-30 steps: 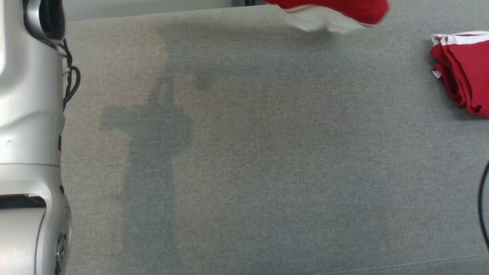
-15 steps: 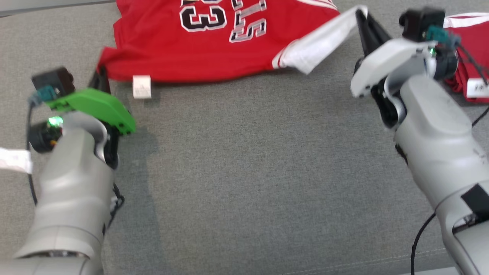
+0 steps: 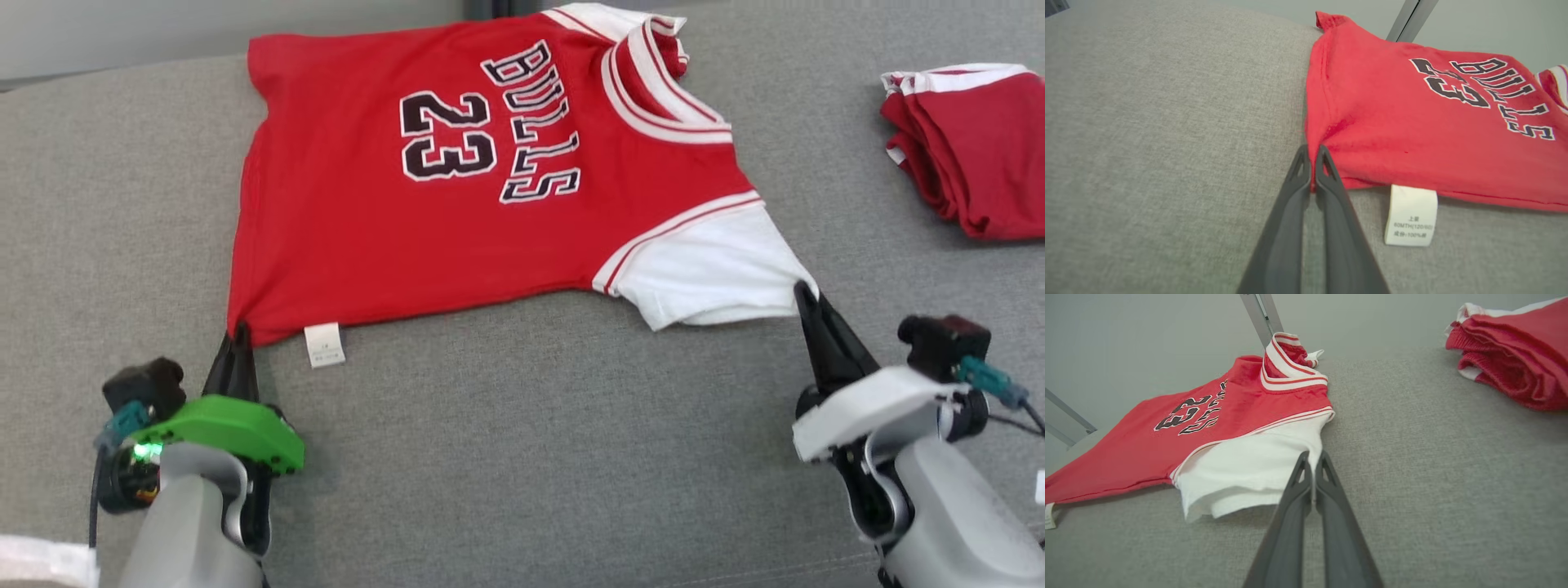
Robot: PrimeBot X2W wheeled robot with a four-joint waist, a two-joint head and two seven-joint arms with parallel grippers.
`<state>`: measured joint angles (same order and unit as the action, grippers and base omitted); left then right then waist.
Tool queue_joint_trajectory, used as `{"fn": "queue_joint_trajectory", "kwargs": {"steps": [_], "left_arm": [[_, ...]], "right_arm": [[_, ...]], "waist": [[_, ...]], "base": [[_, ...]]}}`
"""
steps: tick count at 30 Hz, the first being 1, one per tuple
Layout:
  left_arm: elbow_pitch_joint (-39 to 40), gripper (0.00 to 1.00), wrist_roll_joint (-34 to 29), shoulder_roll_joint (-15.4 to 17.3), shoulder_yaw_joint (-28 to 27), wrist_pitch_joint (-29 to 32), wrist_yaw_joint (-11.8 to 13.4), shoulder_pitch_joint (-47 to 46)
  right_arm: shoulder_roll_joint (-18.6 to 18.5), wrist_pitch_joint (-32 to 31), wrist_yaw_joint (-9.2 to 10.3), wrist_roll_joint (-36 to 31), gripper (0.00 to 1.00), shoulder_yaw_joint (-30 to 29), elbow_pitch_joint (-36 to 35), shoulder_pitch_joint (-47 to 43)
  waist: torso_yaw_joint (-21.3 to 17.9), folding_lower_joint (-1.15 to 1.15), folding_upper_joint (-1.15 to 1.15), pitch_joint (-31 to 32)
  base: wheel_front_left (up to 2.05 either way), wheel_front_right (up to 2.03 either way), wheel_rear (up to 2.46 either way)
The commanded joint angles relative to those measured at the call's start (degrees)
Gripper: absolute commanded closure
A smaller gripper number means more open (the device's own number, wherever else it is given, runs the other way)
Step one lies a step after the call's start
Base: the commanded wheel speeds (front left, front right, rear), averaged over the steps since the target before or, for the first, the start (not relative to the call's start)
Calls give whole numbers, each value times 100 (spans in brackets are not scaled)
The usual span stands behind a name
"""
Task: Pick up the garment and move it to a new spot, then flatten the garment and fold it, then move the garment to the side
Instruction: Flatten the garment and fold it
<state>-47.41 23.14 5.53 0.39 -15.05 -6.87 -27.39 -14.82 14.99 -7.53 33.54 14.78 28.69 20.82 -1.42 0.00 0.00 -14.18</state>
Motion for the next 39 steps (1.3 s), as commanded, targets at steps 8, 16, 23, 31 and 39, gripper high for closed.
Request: {"fn": "queue_joint_trajectory", "kwargs": {"steps": [8, 16, 23, 31, 39], "left_arm": [[1628, 100, -82, 132, -108, 331, 308, 1626], [4180, 100, -15, 225, -52, 1914, 817, 3138], [5430, 100, 36, 327, 97, 3066, 1098, 3589], [5389, 100, 343, 536, 68, 3944, 1068, 2915], [4779, 100, 673, 742, 41, 4430, 847, 1801]], "right_arm": [[263, -788, 10, -494, 100, -890, -1918, -2106], [889, -2275, 10, -1009, 100, -1464, -3977, -3455], [1057, -2826, 10, -1058, 100, -1605, -4394, -3499], [977, -2968, 9, -1010, 100, -1711, -4042, -2662], [682, -2937, 9, -699, 100, -1559, -3130, -1129]], "waist": [[-12, 0, 0, 505], [-92, 0, 0, 661], [-65, 0, 0, 545], [-9, 0, 0, 26], [0, 0, 0, -617]], "base": [[0, 0, 0], [0, 0, 0], [0, 0, 0], [0, 0, 0], [0, 0, 0]]}}
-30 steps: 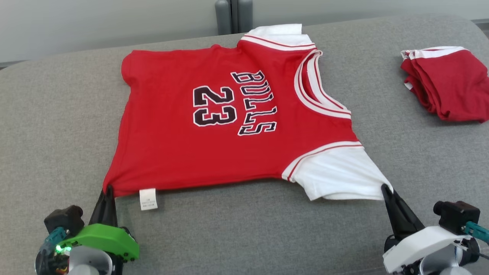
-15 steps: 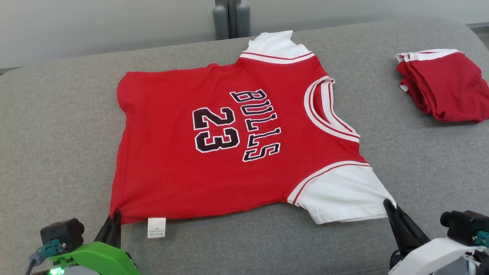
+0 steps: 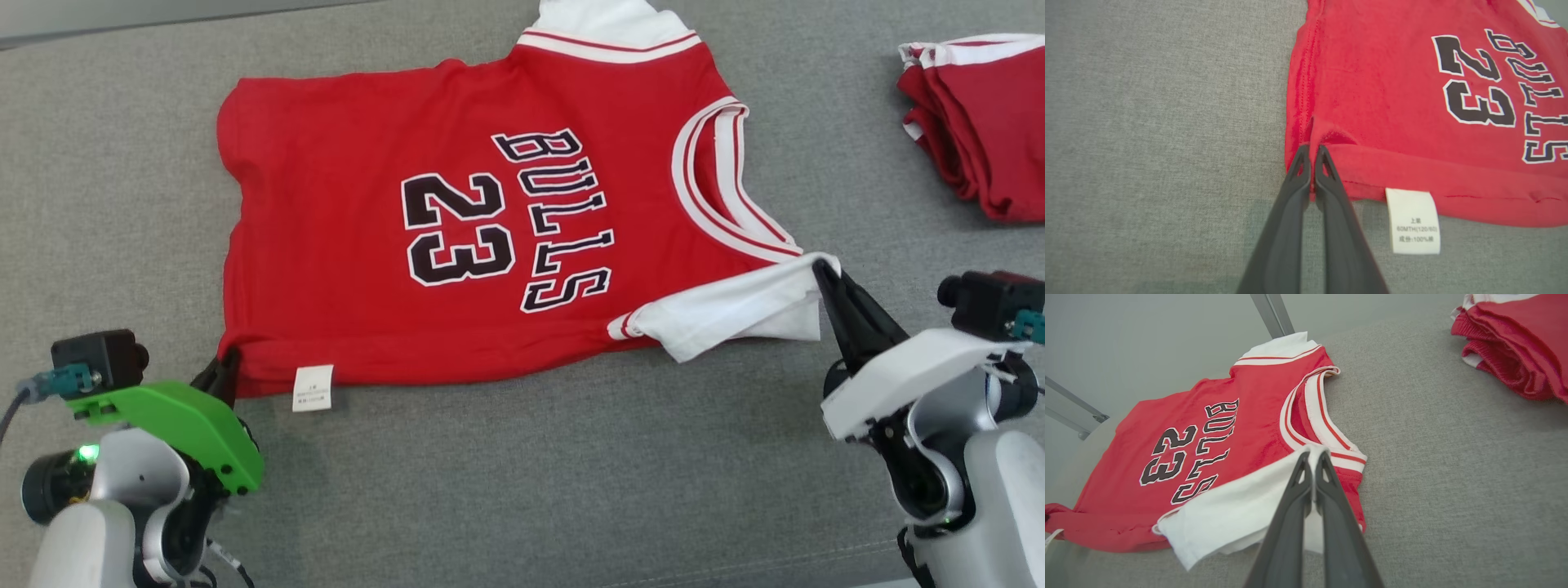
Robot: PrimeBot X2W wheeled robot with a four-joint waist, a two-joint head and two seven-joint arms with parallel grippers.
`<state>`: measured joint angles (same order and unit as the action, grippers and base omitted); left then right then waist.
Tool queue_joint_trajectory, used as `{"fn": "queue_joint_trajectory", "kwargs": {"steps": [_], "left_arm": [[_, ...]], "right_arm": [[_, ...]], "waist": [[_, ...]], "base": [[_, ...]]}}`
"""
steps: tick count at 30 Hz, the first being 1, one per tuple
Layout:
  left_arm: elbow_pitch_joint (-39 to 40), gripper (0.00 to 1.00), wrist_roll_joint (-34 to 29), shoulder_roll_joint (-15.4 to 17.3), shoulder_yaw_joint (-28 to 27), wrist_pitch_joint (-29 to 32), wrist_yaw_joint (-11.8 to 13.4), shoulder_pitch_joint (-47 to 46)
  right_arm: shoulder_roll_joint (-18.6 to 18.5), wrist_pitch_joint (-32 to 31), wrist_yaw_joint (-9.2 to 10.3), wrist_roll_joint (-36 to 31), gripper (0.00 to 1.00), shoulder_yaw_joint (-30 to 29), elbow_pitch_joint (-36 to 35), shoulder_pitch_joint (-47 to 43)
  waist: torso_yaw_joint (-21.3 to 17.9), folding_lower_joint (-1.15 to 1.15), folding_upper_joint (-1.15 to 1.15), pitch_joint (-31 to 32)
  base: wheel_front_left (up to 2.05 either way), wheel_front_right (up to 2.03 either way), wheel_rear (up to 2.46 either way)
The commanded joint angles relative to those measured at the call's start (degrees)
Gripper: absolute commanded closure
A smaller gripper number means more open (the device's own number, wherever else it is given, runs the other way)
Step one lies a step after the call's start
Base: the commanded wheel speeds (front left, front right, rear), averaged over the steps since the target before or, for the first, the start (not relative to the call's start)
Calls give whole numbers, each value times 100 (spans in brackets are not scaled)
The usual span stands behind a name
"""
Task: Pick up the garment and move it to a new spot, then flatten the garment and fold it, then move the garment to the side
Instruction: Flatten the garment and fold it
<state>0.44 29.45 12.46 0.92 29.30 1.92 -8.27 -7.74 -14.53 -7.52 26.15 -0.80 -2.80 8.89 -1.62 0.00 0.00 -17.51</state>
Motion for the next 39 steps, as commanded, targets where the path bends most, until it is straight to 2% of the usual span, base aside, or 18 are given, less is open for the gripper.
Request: {"fn": "queue_joint_trajectory", "kwargs": {"steps": [1, 8, 9, 10, 11, 14, 19, 22, 26, 31, 39], "left_arm": [[-80, 100, 77, 89, -28, 36, -58, -263], [-552, 100, 203, 204, -20, 178, -198, -1035], [-612, 85, 237, 188, 5, 184, -240, -1102], [-644, 64, 181, 217, 24, 122, -262, -1164], [-683, 0, 104, 250, 45, 65, -280, -1220], [-796, 0, -69, 191, 125, -323, -299, -1283], [-807, 0, -434, 5, 76, -1759, -306, -1186], [-767, 0, -749, -80, 131, -2716, -282, -1013], [-679, 0, -1034, -194, 217, -3570, -198, -721], [-609, 0, -1295, -256, 307, -4117, -51, -296], [-508, 0, -1430, -247, 364, -4266, 66, 229]], "right_arm": [[-62, 43, 8, 77, 100, 69, 153, 290], [-381, 457, 8, 266, 100, 297, 1186, 1482], [-408, 566, 8, 303, 76, 331, 1332, 1612], [-446, 686, 8, 288, 44, 376, 1431, 1704], [-484, 833, 8, 239, 0, 418, 1516, 1781], [-570, 1400, 8, 58, 0, 598, 1780, 1920], [-684, 2484, 8, -406, 0, 870, 1999, 1905], [-697, 2835, 8, -873, 0, 827, 1849, 1736], [-563, 2941, 8, -1310, 0, 590, 1381, 1307], [-375, 2966, 8, -1516, 0, 382, 837, 611], [-84, 2807, 8, -1673, 0, 174, 146, -273]], "waist": [[30, 0, 0, -364], [113, 0, 0, -550], [128, 0, 0, -552], [138, 0, 0, -553], [147, 0, 0, -551], [164, 0, 0, -531], [155, 0, 0, -449], [153, 0, 0, -352], [155, 0, 0, -162], [149, 0, 0, 100], [81, 0, 0, 351]], "base": [[0, 0, 0], [0, 0, 0], [0, 0, 0], [0, 0, 0], [0, 0, 0], [0, 0, 0], [0, 0, 0], [0, 0, 0], [0, 0, 0], [0, 0, 0], [0, 0, 0]]}}
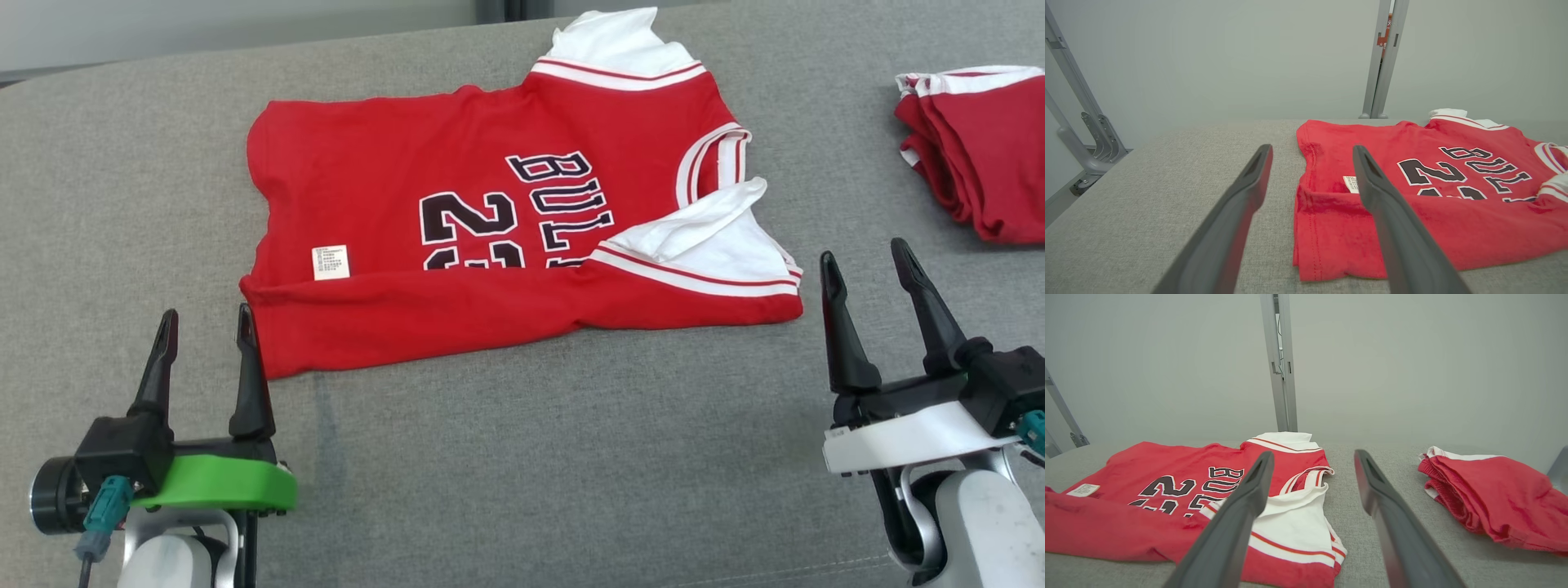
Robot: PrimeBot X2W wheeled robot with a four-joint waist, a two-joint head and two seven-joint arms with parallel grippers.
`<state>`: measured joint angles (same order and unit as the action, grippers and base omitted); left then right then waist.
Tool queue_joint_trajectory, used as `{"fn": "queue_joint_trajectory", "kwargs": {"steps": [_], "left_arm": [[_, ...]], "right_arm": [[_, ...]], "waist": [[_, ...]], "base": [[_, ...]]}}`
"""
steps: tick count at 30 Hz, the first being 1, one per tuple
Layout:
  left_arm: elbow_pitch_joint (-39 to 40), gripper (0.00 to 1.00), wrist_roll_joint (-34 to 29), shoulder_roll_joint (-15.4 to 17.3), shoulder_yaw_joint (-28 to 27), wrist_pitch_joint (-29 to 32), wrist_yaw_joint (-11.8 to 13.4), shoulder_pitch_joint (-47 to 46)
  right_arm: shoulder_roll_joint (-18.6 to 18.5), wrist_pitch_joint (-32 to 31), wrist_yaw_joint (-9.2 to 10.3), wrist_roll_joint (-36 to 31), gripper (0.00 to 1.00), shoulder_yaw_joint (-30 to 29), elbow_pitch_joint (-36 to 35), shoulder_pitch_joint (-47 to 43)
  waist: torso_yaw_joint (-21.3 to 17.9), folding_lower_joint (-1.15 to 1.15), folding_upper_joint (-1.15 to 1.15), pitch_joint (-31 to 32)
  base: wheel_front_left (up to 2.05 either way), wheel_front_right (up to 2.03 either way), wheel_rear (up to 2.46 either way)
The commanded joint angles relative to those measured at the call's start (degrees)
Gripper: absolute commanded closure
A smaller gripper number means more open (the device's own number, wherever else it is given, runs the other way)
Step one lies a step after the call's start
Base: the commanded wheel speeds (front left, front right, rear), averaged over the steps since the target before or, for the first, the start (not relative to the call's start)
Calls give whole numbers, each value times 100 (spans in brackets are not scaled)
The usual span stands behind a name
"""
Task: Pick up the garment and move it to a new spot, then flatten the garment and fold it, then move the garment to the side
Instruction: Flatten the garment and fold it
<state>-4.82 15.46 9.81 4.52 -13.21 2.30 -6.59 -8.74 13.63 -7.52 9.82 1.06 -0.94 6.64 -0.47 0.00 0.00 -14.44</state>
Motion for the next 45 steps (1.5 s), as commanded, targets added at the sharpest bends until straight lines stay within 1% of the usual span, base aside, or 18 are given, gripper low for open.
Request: {"fn": "queue_joint_trajectory", "kwargs": {"steps": [1, 9, 14, 19, 26, 30, 31, 32, 33, 34, 35, 37, 39, 42, 45], "left_arm": [[25, 0, -31, 23, 12, -5, 35, 91], [-62, 0, 86, 62, 23, 121, 23, 144], [-308, 0, 132, 76, 93, 299, -27, 51], [-884, 0, 309, 44, 154, 439, -189, -134], [-1811, 0, 645, -4, 161, 543, -519, -711], [-2242, 0, 873, -59, 179, 709, -671, -966], [-2339, 0, 993, -110, 179, 790, -732, -976], [-2416, 11, 1039, -92, 218, 863, -780, -993], [-2490, 53, 1099, -68, 253, 928, -814, -1001], [-2526, 90, 1177, -75, 281, 967, -850, -983], [-2531, 100, 1161, -45, 310, 983, -876, -967], [-2458, 100, 1234, -4, 321, 931, -897, -902], [-2285, 100, 1206, 103, 344, 855, -909, -802], [-1919, 100, 1235, 229, 331, 865, -906, -620], [-1519, 100, 1255, 332, 318, 1027, -828, -360]], "right_arm": [[54, -58, 8, -34, 0, -47, -92, -123], [156, -201, 8, -17, 0, -106, -273, -276], [98, -301, 8, 72, 0, -67, -36, -153], [8, -329, 8, 205, 0, 8, 622, 85], [-96, -308, 8, 430, 0, 174, 1849, 764], [-132, -450, 8, 578, 0, 313, 2462, 1106], [-133, -506, 9, 627, 31, 328, 2597, 1154], [-127, -544, 8, 703, 63, 357, 2720, 1216], [-129, -574, 9, 758, 100, 393, 2809, 1264], [-147, -610, 9, 815, 100, 445, 2910, 1281], [-162, -594, 9, 856, 100, 472, 2964, 1288], [-196, -521, 11, 975, 100, 500, 2997, 1285], [-245, -424, 10, 1057, 100, 512, 2938, 1212], [-282, -331, 10, 1183, 100, 489, 2711, 999], [-356, -352, 10, 1236, 100, 415, 2383, 679]], "waist": [[-43, 0, 0, 52], [-83, 0, 0, 49], [-98, 0, 0, -24], [-69, 0, 0, -224], [17, 0, 0, -508], [50, 0, 0, -579], [54, 0, 0, -581], [59, 0, 0, -580], [59, 0, 0, -577], [60, 0, 0, -565], [58, 0, 0, -552], [54, 0, 0, -511], [48, 0, 0, -450], [52, 0, 0, -325], [62, 0, 0, -194]], "base": [[0, 0, 0], [0, 0, 0], [0, 0, 0], [0, 0, 0], [0, 0, 0], [0, 0, 0], [0, 0, 0], [0, 0, 0], [0, 0, 0], [0, 0, 0], [0, 0, 0], [0, 0, 0], [0, 0, 0], [0, 0, 0], [0, 0, 0]]}}
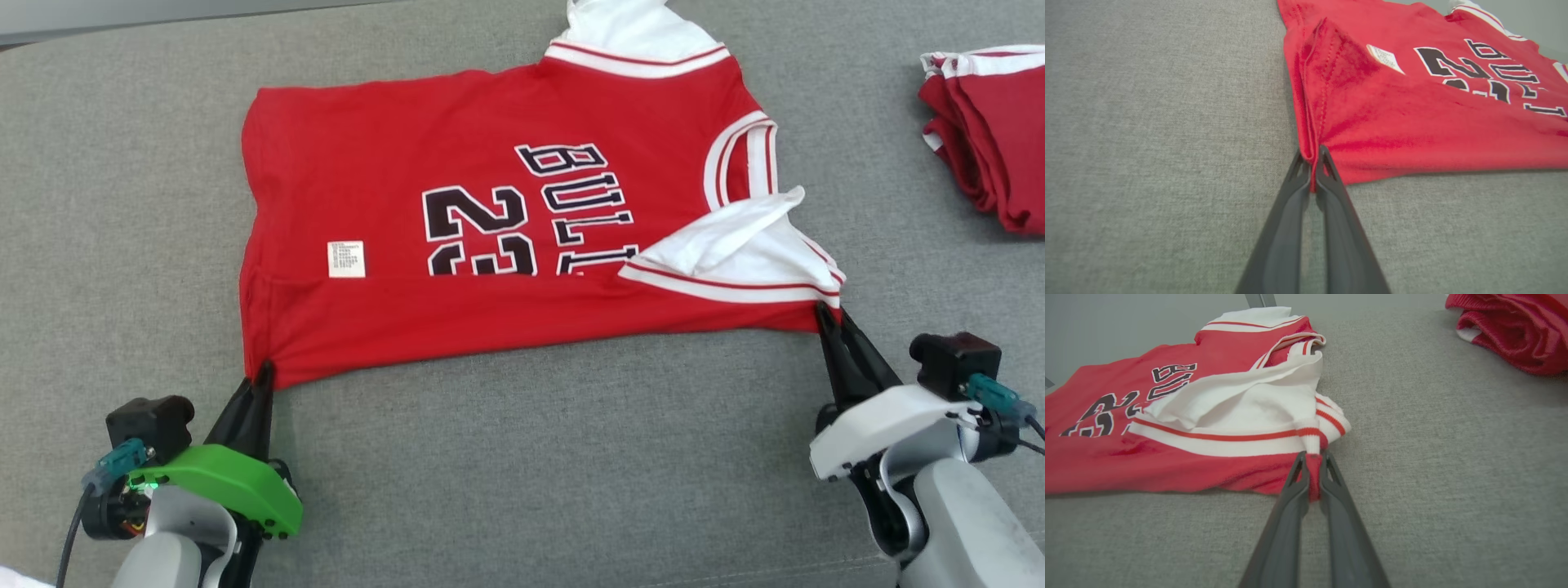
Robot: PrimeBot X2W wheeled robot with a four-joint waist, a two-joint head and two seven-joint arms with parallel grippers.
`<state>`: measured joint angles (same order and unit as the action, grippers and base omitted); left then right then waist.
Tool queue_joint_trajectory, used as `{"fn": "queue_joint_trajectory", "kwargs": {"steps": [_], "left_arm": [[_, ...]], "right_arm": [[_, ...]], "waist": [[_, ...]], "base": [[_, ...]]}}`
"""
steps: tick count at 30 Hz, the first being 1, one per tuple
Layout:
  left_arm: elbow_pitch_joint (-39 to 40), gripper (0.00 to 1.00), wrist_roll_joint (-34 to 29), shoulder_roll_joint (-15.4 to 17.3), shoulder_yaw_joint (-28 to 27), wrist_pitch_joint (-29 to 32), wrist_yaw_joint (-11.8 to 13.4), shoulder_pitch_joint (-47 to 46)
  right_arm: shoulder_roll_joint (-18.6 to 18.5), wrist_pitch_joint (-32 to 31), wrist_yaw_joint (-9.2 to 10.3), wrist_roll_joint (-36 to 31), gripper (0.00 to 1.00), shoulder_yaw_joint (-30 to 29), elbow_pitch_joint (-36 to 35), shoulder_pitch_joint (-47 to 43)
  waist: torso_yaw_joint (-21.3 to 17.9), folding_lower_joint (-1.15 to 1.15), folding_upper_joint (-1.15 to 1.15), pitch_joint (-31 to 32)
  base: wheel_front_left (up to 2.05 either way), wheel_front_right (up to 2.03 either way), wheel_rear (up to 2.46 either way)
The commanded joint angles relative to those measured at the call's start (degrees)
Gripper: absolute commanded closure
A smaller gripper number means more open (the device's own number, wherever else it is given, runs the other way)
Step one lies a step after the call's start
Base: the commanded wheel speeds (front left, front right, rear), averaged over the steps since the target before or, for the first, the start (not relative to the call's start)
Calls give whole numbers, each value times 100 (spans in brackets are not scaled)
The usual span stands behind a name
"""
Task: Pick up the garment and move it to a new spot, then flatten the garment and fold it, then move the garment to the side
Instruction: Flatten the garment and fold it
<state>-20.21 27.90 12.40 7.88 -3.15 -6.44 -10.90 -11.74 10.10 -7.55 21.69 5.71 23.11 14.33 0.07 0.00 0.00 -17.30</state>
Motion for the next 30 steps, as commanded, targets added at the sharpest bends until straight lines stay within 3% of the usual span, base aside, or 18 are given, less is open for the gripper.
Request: {"fn": "queue_joint_trajectory", "kwargs": {"steps": [1, 10, 11, 12, 13, 19, 24, 30], "left_arm": [[181, 100, 22, 111, -22, 114, 73, 198], [1309, 100, 255, 232, -13, 1062, 461, 1324], [1388, 70, 291, 200, -9, 1135, 513, 1440], [1425, 0, 278, 176, 2, 1178, 561, 1517], [1454, 0, 269, 143, 12, 1159, 598, 1553], [1444, 0, 39, -142, -108, 320, 906, 1431], [1658, 0, -423, -167, -85, -484, 1071, 1129], [2011, 0, -753, -47, -14, -750, 1165, 867]], "right_arm": [[-66, -35, 14, 52, 100, -85, -181, -246], [202, -635, 14, -159, 100, -629, -1450, -1724], [256, -708, 14, -182, 82, -659, -1553, -1827], [299, -746, 14, -214, 48, -678, -1633, -1873], [329, -787, 14, -247, 1, -695, -1684, -1908], [412, -558, 12, -591, 0, -760, -2081, -1697], [464, -448, 12, -900, 0, -746, -2700, -1445], [435, -646, 12, -1127, 0, -649, -3302, -1209]], "waist": [[10, 0, 0, 140], [-37, 0, 0, 487], [-45, 0, 0, 497], [-53, 0, 0, 503], [-57, 0, 0, 507], [-40, 0, 0, 553], [-33, 0, 0, 617], [-57, 0, 0, 684]], "base": [[0, 0, 0], [0, 0, 0], [0, 0, 0], [0, 0, 0], [0, 0, 0], [0, 0, 0], [0, 0, 0], [0, 0, 0]]}}
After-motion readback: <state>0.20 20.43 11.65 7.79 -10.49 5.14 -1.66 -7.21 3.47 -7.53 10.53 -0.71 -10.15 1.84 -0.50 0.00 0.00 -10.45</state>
